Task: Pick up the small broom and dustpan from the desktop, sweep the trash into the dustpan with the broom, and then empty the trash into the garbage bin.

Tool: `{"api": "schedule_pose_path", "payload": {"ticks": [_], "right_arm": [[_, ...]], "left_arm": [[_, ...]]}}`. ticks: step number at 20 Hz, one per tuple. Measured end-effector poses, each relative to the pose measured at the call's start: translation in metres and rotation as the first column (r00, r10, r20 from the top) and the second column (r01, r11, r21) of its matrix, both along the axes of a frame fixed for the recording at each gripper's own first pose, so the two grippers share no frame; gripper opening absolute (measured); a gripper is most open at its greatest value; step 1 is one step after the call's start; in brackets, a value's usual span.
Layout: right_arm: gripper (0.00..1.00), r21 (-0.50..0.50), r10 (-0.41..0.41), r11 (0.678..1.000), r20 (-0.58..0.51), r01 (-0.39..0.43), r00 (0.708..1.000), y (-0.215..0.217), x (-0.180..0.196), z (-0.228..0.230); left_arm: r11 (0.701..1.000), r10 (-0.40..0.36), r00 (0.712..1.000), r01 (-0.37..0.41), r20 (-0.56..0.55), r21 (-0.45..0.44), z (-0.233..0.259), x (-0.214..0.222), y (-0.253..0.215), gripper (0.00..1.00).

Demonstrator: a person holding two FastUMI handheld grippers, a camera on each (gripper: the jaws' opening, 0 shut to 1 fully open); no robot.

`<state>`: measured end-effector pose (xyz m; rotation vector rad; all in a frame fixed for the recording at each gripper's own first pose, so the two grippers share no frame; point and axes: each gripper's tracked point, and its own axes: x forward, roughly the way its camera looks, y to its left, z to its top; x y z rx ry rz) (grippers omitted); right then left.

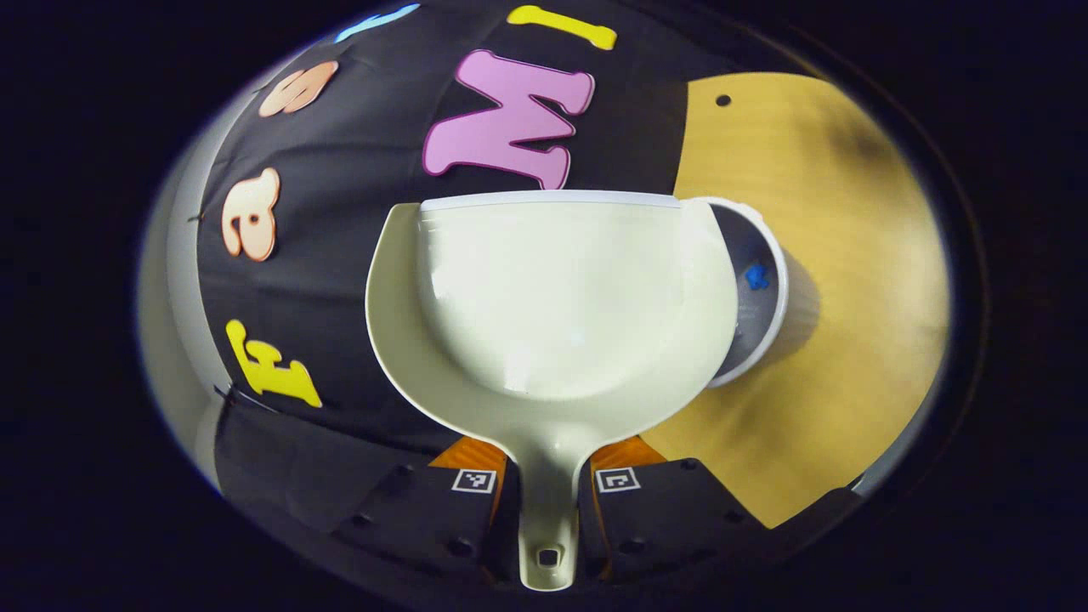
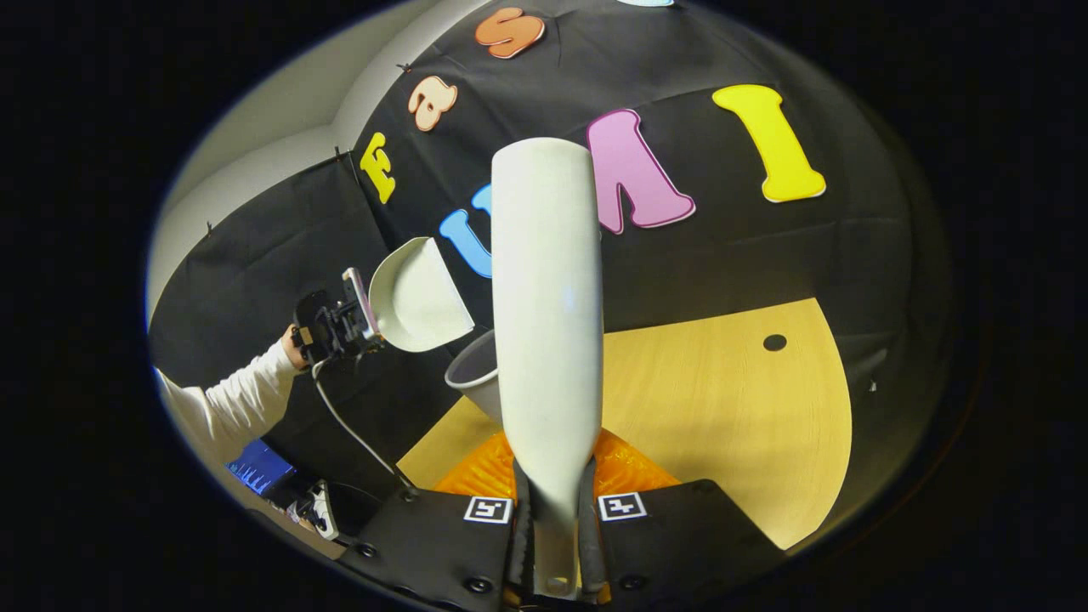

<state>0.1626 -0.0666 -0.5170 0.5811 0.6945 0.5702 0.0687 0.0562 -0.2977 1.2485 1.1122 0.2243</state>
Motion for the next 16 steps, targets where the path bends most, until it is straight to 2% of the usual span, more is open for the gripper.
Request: {"api": "schedule_pose_path", "payload": {"ticks": [2, 3, 4, 5, 7, 9, 11, 12, 13, 15, 16], "right_arm": [[0.23, -0.007, 0.008, 1.000, 0.024, -0.008, 1.000, 0.006, 0.005, 0.013], [0.22, -0.013, 0.010, 1.000, 0.036, -0.010, 0.999, 0.009, 0.007, 0.019], [0.22, -0.020, 0.009, 1.000, 0.046, -0.008, 0.999, 0.012, 0.011, 0.023], [0.22, -0.026, 0.006, 1.000, 0.042, -0.005, 0.999, 0.014, 0.014, 0.024], [0.22, -0.050, -0.007, 0.999, 0.023, 0.008, 1.000, 0.017, 0.020, 0.021], [0.22, -0.110, -0.029, 0.994, -0.023, 0.026, 0.999, 0.017, 0.029, 0.002], [0.22, -0.178, -0.057, 0.983, -0.116, 0.036, 0.992, 0.017, 0.031, -0.027], [0.22, -0.217, -0.072, 0.976, -0.179, 0.032, 0.981, 0.017, 0.029, -0.046], [0.23, -0.258, -0.094, 0.966, -0.271, 0.022, 0.958, 0.021, 0.024, -0.070], [0.23, -0.294, -0.130, 0.956, -0.409, 0.004, 0.903, 0.032, 0.010, -0.113], [0.23, -0.308, -0.141, 0.951, -0.471, -0.012, 0.871, 0.037, -0.001, -0.136]], "left_arm": [[0.981, 0.067, 0.993, -0.048, 0.094, -0.189, -0.002, 0.008, -0.027, 0.26], [0.958, 0.110, 0.985, -0.070, 0.129, -0.279, -0.005, 0.011, -0.043, 0.26], [0.919, 0.169, 0.972, -0.097, 0.161, -0.382, -0.012, 0.012, -0.062, 0.26], [0.861, 0.216, 0.962, -0.106, 0.170, -0.497, -0.026, 0.013, -0.084, 0.26], [0.700, 0.331, 0.936, -0.159, 0.119, -0.696, -0.056, 0.013, -0.126, 0.24], [0.512, 0.436, 0.900, -0.259, -0.012, -0.819, -0.104, -0.001, -0.170, 0.26], [0.300, 0.517, 0.832, -0.395, -0.200, -0.868, -0.156, -0.014, -0.212, 0.26], [0.225, 0.537, 0.797, -0.450, -0.275, -0.864, -0.178, -0.023, -0.227, 0.27], [0.206, 0.547, 0.767, -0.511, -0.335, -0.834, -0.205, -0.033, -0.237, 0.27], [0.233, 0.545, 0.742, -0.582, -0.391, -0.779, -0.249, -0.043, -0.244, 0.25], [0.218, 0.558, 0.711, -0.623, -0.428, -0.751, -0.273, -0.047, -0.246, 0.27]]}}
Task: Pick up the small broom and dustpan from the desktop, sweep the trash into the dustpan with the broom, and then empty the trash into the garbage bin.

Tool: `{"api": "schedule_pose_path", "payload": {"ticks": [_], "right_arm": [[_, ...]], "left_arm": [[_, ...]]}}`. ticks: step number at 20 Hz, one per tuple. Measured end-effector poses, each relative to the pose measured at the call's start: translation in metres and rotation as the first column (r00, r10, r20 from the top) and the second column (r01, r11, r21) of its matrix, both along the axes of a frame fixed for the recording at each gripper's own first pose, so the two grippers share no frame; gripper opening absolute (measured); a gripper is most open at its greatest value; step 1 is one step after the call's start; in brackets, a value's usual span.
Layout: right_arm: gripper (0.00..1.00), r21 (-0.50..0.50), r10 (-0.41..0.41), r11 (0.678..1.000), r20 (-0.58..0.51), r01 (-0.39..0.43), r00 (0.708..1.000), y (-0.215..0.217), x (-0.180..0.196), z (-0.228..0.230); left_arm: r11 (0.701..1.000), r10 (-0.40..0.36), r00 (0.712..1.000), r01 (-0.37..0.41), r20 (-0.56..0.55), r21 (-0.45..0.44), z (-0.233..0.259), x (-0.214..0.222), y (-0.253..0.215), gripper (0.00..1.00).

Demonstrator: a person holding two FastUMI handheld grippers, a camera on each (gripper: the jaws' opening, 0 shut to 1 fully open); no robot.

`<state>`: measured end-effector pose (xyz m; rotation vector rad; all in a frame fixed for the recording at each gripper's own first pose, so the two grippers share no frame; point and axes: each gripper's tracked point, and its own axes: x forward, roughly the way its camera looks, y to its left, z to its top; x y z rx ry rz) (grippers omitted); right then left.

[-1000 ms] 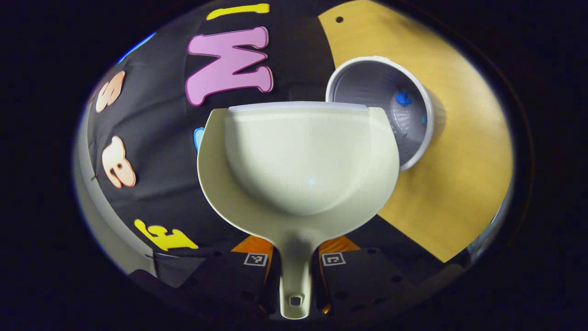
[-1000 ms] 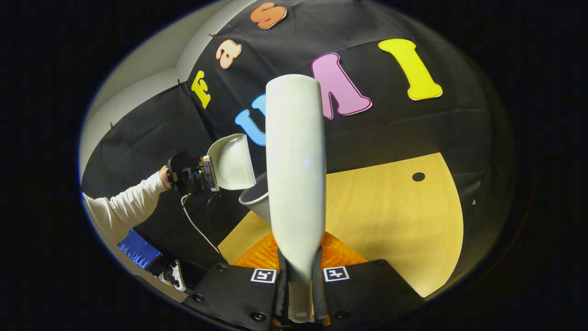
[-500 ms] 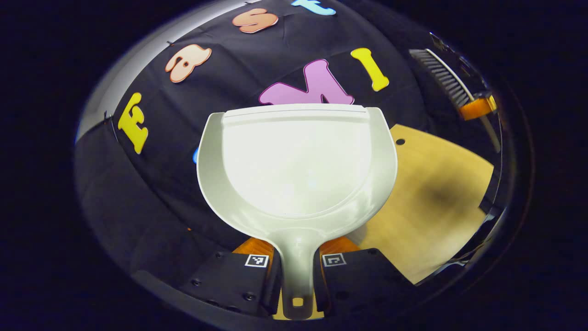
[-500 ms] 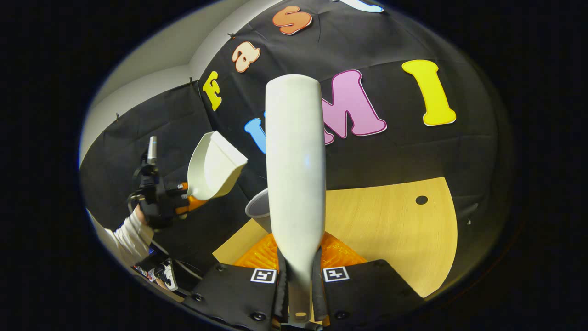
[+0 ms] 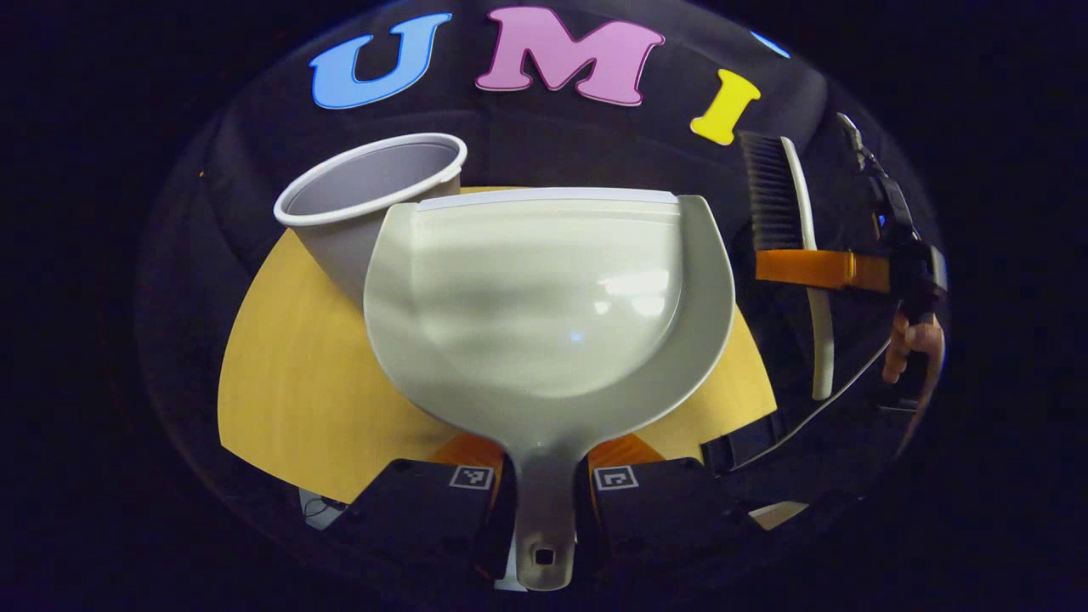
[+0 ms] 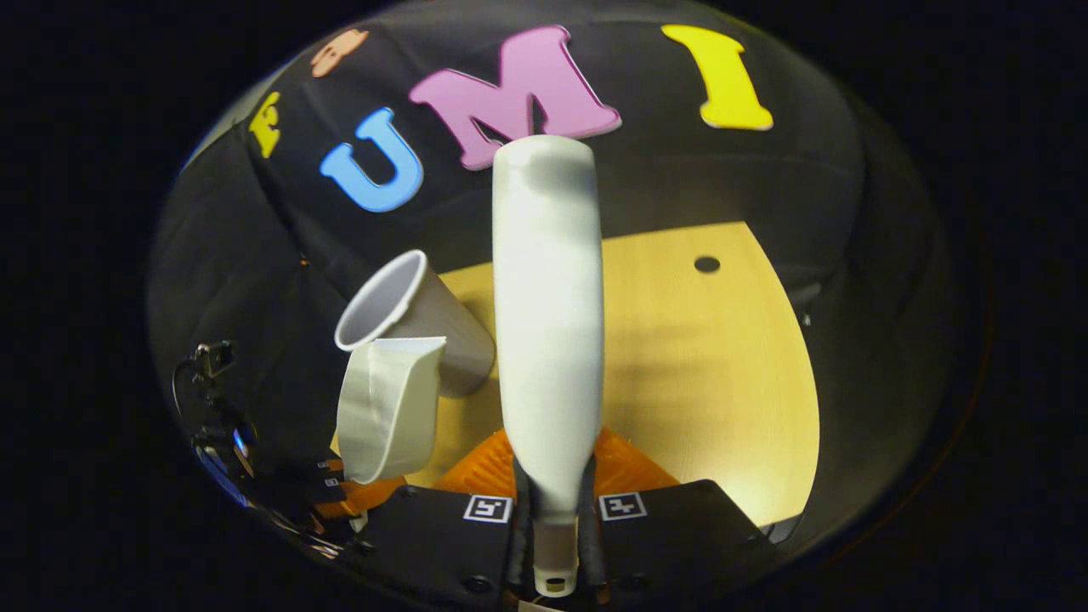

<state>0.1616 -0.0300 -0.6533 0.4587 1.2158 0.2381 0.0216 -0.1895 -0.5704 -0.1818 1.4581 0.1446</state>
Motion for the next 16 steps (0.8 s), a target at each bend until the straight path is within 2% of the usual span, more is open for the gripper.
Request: {"api": "schedule_pose_path", "payload": {"ticks": [3, 5, 7, 9, 12, 16], "right_arm": [[0.23, -0.017, 0.029, 0.999, -0.185, -0.032, 0.982, 0.026, -0.022, -0.059], [0.23, -0.032, 0.049, 0.998, -0.285, -0.060, 0.957, 0.038, -0.033, -0.085], [0.23, -0.050, 0.046, 0.996, -0.390, -0.070, 0.920, 0.044, -0.042, -0.099], [0.23, -0.075, 0.024, 0.995, -0.450, -0.065, 0.892, 0.047, -0.040, -0.109], [0.23, -0.131, 0.060, 0.981, -0.491, -0.141, 0.869, 0.039, -0.044, -0.109], [0.23, -0.170, 0.071, 0.966, -0.550, -0.195, 0.832, 0.028, -0.046, -0.095]], "left_arm": [[0.998, 0.055, 0.991, -0.058, -0.123, -0.021, -0.040, -0.009, 0.008, 0.27], [0.999, 0.040, 0.979, -0.040, -0.200, 0.004, -0.055, -0.007, 0.010, 0.27], [1.000, 0.026, 0.966, -0.022, -0.258, 0.017, -0.058, -0.001, 0.008, 0.27], [0.999, 0.027, 0.950, -0.020, -0.311, 0.027, -0.060, 0.006, 0.004, 0.27], [0.998, 0.070, 0.932, -0.065, -0.356, 0.026, -0.054, 0.024, -0.002, 0.26], [0.997, 0.045, 0.927, -0.016, -0.371, 0.081, -0.042, 0.048, -0.004, 0.27]]}}
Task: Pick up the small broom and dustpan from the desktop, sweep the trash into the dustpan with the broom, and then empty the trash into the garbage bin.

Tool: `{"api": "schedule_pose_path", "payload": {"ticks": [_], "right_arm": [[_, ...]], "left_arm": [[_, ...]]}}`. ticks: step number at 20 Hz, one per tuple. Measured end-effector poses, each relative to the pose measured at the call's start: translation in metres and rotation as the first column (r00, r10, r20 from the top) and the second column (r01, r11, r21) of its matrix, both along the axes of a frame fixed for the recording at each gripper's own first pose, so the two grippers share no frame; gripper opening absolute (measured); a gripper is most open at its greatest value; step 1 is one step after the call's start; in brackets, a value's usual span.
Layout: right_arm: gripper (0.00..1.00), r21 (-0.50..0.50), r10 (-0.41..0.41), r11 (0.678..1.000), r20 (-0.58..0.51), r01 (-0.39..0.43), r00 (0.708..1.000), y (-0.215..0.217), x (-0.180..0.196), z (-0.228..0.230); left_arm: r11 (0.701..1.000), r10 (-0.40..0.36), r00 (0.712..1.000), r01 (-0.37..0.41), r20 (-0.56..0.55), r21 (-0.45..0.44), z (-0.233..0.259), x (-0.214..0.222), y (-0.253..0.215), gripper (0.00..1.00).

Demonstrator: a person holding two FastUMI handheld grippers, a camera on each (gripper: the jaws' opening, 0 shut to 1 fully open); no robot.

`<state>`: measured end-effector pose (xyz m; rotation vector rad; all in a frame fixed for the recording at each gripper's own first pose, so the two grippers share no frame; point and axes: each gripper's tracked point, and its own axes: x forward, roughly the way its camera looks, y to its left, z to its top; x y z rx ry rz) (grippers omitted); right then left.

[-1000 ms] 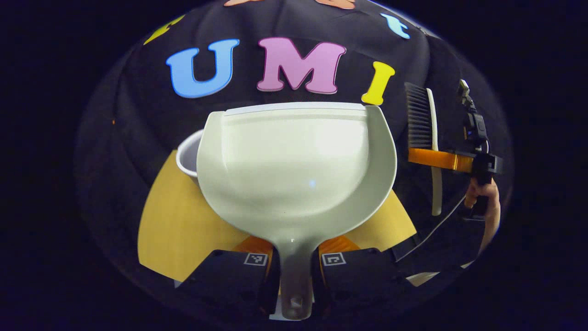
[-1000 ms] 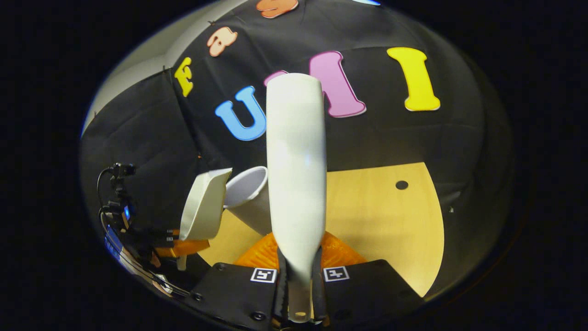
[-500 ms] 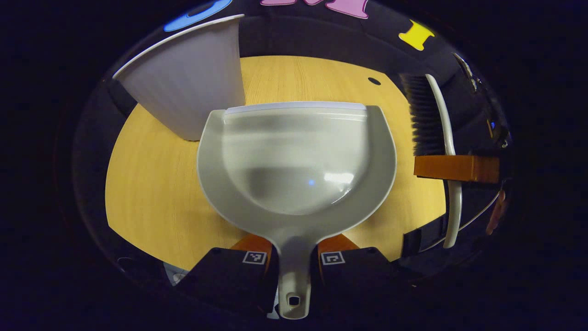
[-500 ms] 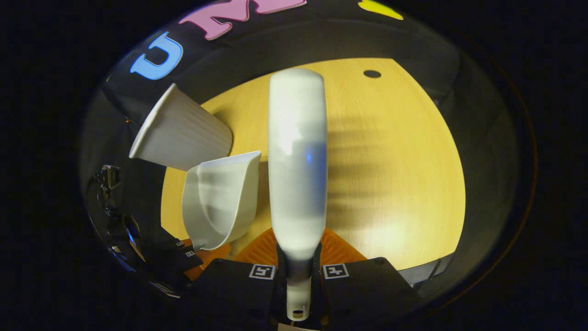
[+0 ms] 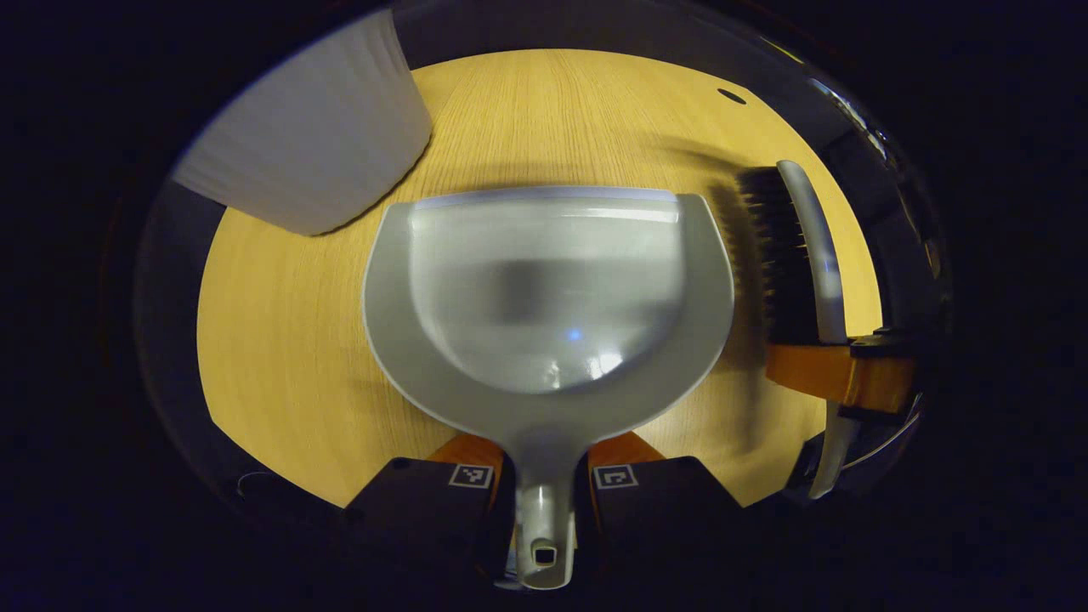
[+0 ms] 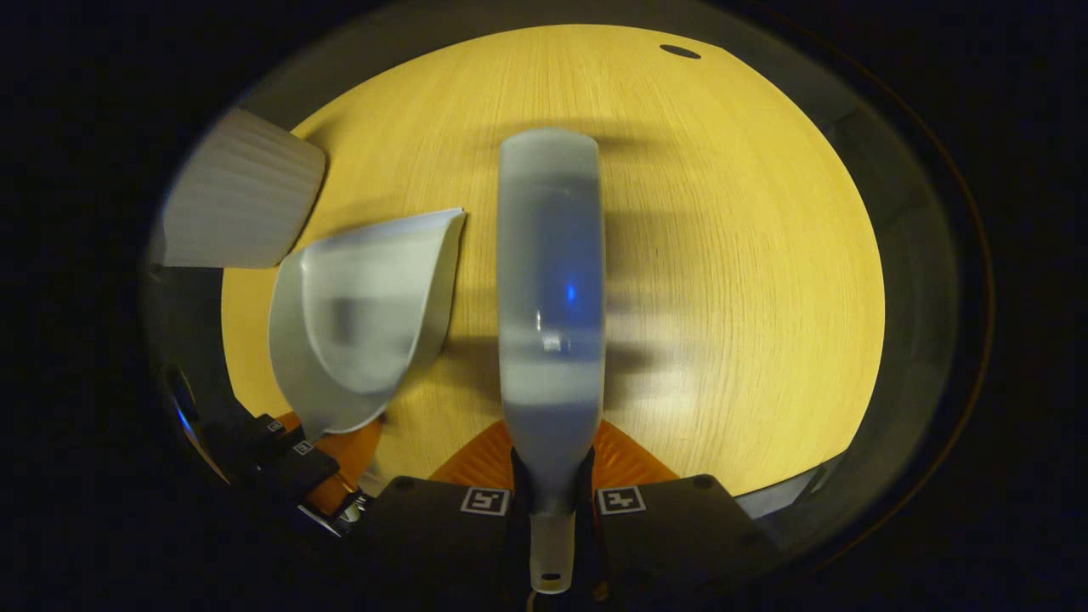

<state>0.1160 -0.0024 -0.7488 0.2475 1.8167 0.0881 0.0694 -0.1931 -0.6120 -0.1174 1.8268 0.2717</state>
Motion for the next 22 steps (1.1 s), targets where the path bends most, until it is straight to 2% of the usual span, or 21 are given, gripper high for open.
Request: {"api": "schedule_pose_path", "payload": {"ticks": [2, 4, 18, 19, 20, 21, 22], "right_arm": [[0.23, -0.023, 0.013, 1.000, -0.013, -0.013, 1.000, -0.007, 0.002, 0.012], [0.23, -0.031, 0.037, 0.999, -0.028, -0.038, 0.999, -0.004, -0.009, 0.000], [0.23, -0.040, 0.010, 0.999, -0.072, -0.013, 0.997, 0.002, -0.028, 0.006], [0.17, -0.042, 0.007, 0.999, -0.074, -0.010, 0.997, 0.001, -0.028, 0.005], [0.17, -0.044, 0.006, 0.999, -0.077, -0.009, 0.997, 0.001, -0.028, 0.005], [0.24, -0.045, 0.004, 0.999, -0.082, -0.008, 0.997, 0.002, -0.029, 0.004], [0.25, -0.045, 0.004, 0.999, -0.085, -0.008, 0.996, 0.002, -0.029, 0.004]], "left_arm": [[1.000, -0.004, 1.000, 0.004, -0.005, 0.006, -0.004, -0.001, -0.003, 0.26], [1.000, -0.004, 1.000, 0.004, -0.010, -0.002, -0.005, 0.005, -0.007, 0.27], [1.000, 0.017, 0.999, -0.018, -0.045, -0.014, 0.005, 0.010, -0.012, 0.28], [1.000, 0.016, 0.999, -0.017, -0.052, -0.015, 0.006, 0.010, -0.011, 0.28], [1.000, 0.015, 0.998, -0.016, -0.057, -0.016, 0.005, 0.010, -0.011, 0.28], [1.000, 0.014, 0.998, -0.015, -0.064, -0.019, 0.004, 0.009, -0.011, 0.29], [1.000, 0.012, 0.997, -0.014, -0.074, -0.025, 0.005, 0.008, -0.011, 0.29]]}}
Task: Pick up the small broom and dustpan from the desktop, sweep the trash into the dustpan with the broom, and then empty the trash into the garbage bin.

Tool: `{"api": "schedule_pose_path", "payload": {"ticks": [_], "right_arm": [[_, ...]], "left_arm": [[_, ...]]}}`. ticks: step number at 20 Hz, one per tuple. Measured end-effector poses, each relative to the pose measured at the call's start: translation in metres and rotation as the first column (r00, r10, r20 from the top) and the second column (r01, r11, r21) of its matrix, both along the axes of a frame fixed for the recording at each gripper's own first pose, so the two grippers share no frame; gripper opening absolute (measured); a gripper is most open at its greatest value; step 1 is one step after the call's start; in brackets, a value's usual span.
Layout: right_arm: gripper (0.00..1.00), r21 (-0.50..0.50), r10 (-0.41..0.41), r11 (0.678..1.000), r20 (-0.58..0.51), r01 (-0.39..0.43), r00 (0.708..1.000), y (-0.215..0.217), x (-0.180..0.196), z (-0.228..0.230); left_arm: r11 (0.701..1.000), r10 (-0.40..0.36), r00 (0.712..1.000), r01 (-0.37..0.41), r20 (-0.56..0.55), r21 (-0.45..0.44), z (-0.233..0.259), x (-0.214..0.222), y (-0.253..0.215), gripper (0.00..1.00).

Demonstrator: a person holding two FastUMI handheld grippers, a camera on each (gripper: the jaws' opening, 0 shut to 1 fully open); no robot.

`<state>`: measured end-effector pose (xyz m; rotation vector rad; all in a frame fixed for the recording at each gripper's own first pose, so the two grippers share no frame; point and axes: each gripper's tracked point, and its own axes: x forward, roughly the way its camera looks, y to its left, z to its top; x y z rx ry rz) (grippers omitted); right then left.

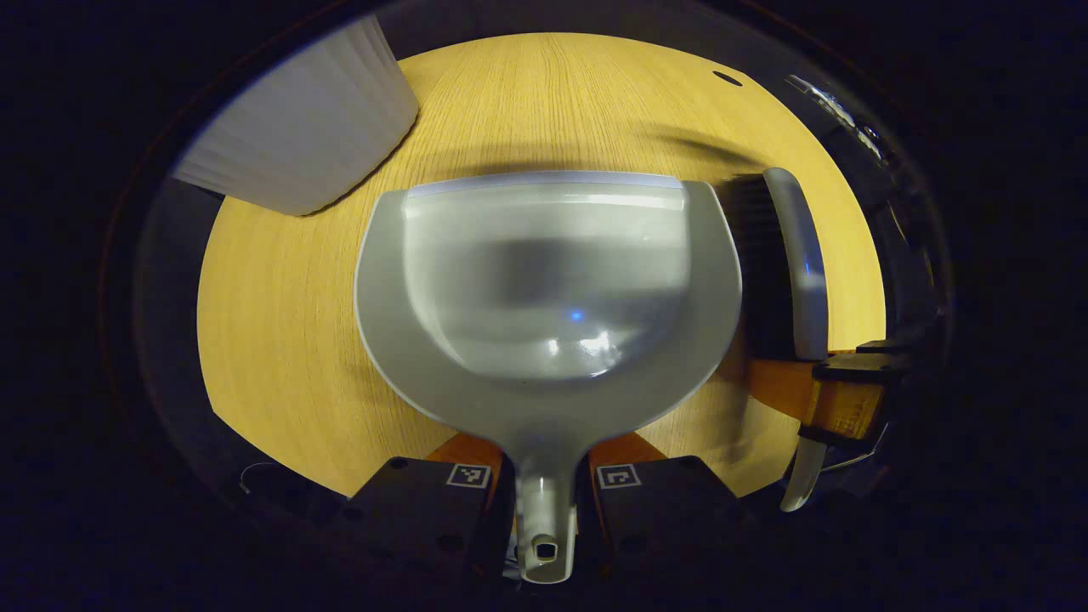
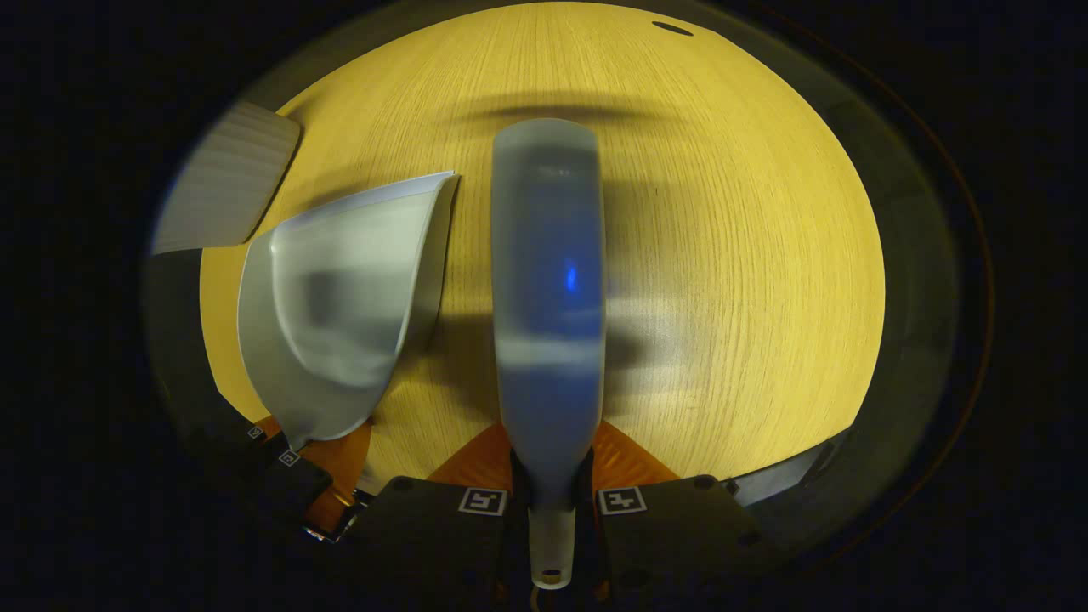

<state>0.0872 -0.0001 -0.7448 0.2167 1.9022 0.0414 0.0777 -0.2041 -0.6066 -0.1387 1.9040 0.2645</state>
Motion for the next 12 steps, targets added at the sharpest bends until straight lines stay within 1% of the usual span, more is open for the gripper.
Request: {"api": "schedule_pose_path", "payload": {"ticks": [2, 3, 4, 5, 6, 7, 8, 12], "right_arm": [[0.27, 0.000, 0.001, 1.000, 0.001, -0.001, 1.000, -0.002, 0.000, 0.001], [0.29, 0.001, 0.006, 1.000, -0.001, -0.006, 1.000, -0.006, 0.000, 0.005], [0.30, -0.005, 0.013, 1.000, -0.003, -0.013, 1.000, -0.009, -0.004, 0.009], [0.51, -0.004, 0.017, 1.000, 0.010, -0.017, 1.000, -0.011, -0.001, 0.015], [0.71, -0.015, 0.023, 1.000, 0.025, -0.022, 0.999, -0.015, 0.000, 0.014], [0.92, -0.006, 0.024, 1.000, 0.030, -0.024, 0.999, -0.014, -0.002, 0.015], [0.99, 0.002, 0.020, 1.000, 0.031, -0.020, 0.999, -0.013, -0.003, 0.016], [0.99, 0.016, 0.008, 1.000, 0.092, -0.010, 0.996, -0.010, 0.004, 0.032]], "left_arm": [[1.000, 0.006, 1.000, -0.006, -0.013, -0.008, 0.001, -0.002, -0.002, 0.30], [1.000, 0.014, 0.999, -0.015, -0.031, -0.025, 0.003, -0.005, -0.006, 0.52], [0.999, 0.024, 0.999, -0.026, -0.040, -0.033, 0.004, -0.008, -0.010, 0.69], [0.999, 0.028, 0.999, -0.029, -0.024, -0.031, 0.004, -0.011, -0.009, 0.87], [0.999, 0.030, 0.999, -0.031, -0.017, -0.033, 0.004, -0.011, -0.012, 0.87], [0.998, 0.035, 0.999, -0.036, -0.014, -0.042, 0.006, -0.011, -0.015, 0.84], [0.998, 0.040, 0.999, -0.040, -0.007, -0.044, 0.009, -0.011, -0.017, 0.84], [0.999, 0.030, 0.998, -0.028, 0.062, -0.036, 0.030, -0.009, -0.018, 0.85]]}}
